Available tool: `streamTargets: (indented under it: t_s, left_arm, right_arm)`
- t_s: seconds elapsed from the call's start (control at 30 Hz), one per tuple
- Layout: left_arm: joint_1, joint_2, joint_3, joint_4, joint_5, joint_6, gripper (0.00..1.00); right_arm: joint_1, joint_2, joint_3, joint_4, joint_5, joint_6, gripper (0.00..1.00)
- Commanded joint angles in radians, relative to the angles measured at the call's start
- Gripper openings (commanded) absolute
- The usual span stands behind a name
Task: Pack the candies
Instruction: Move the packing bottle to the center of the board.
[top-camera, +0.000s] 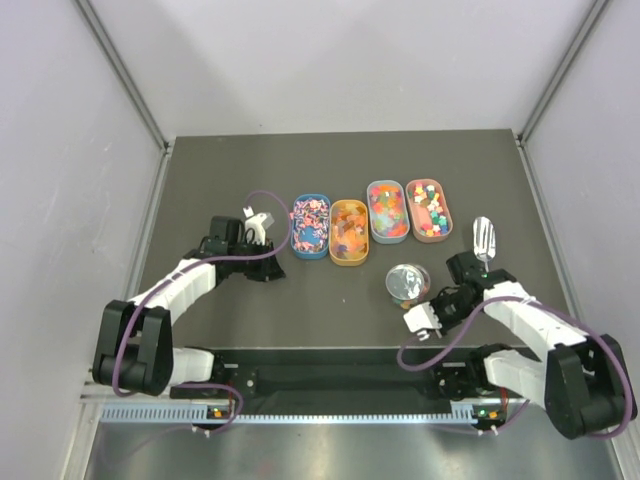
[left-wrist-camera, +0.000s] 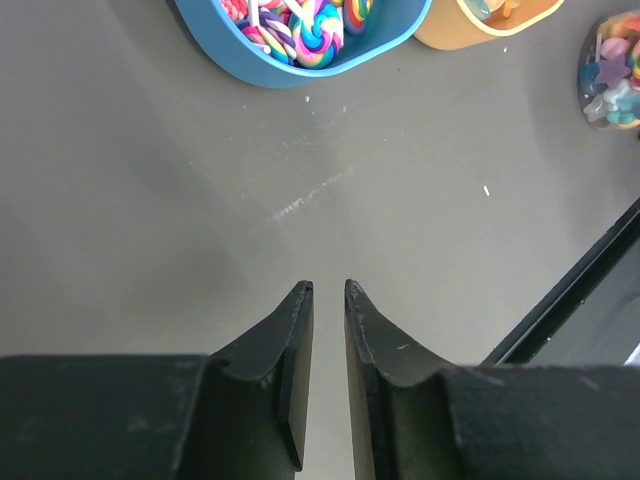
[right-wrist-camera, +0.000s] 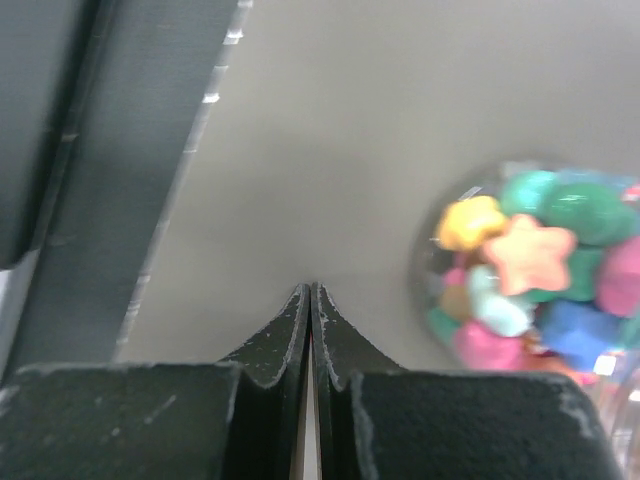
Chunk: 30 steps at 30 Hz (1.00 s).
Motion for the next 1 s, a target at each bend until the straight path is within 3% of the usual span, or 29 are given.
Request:
streamTargets:
  t_s: [0.0,0.27,0.83,0.97]
  left_arm:
    - [-0.001,-0.011,0.017,0.040,-0.007,0.014,0.24]
    - [0.002,-0.004,0.015,0.056,-0.007,0.005,0.25]
    - [0.002,0.026,0.017,0.099,0.004,-0.021,0.26]
    - [0.001,0.027,0.011,0.099,0.040,-0.024,0.33]
  right_arm:
    - [0.026,0.043,0.047,0.102,-0.020,0.045,0.00]
    - [0.083,0.064,0.020,0.295,0.006,0.147,0.00]
    - [0.161,0.241,0.126,0.496,0.028,0.299,0.00]
    - [0.178,0.255,0.143,0.509,0.040,0.321,0.00]
